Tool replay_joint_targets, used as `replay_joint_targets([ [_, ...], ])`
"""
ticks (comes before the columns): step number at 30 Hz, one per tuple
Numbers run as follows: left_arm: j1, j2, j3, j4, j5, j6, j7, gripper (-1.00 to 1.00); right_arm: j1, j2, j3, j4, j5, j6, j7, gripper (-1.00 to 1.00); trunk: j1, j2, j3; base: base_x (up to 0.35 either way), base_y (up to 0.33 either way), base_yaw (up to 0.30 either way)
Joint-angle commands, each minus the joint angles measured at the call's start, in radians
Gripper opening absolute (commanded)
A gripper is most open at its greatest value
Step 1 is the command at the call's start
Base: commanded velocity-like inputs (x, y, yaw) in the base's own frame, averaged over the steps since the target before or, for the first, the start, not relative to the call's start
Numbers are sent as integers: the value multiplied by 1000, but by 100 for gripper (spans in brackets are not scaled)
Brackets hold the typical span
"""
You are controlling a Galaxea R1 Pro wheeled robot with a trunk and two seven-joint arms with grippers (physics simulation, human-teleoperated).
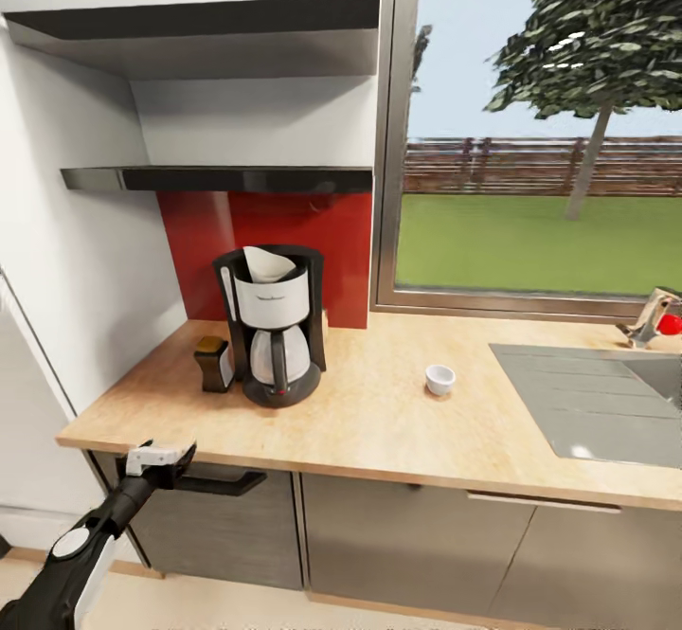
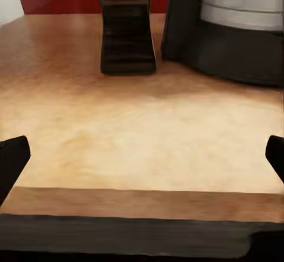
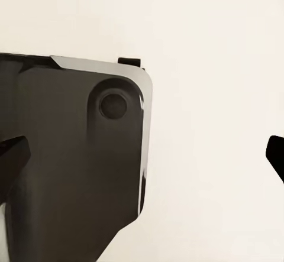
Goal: Set up a coffee station on the kitchen countertop: keep the coffee maker on the countertop, move the bottle of coffee from the kitchen shelf to the counter next to the coffee maker, place a paper coffee filter on top of the coffee maker, put the saucer next to the coffee maker with the coffee cup on the saucer, and place the electric kettle next to the coffee maker.
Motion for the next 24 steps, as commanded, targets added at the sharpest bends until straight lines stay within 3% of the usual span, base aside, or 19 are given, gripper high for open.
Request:
replay_joint_targets([
  [1,35,-1,3,1,22,-12,-8,100,-1,0,-7,1,10,-4,2,100,0,-1,-2,-51,0,0],
  [2,60,0,3,0,37,-21,-8,100,-1,0,-6,0,10,-5,2,100,0,-1,-2,-33,0,0],
  [3,116,2,9,0,83,-52,-8,100,-1,1,-6,-1,10,-6,2,100,0,-1,-2,-11,0,0],
  [7,193,4,34,0,136,-70,-12,100,-1,6,-6,-2,10,-7,2,100,0,-1,-2,-5,0,0],
  [13,319,10,55,14,145,-74,-13,100,-1,35,-8,-5,9,-9,2,100,0,-1,-2,-1,0,0],
  [18,481,14,59,31,114,-73,-6,100,-1,46,-14,-29,6,-10,2,100,0,-1,-2,0,0,0],
  [20,513,13,60,62,95,-69,-4,100,-1,46,-19,-33,5,-9,2,100,0,-1,-2,0,0,0],
  [21,532,12,60,172,11,-58,2,100,-1,46,-22,-34,4,-9,2,100,0,-1,-2,0,0,0],
  [24,532,11,61,298,-58,-44,28,100,-1,46,-25,-38,3,-11,2,100,0,-1,-2,0,0,0],
])
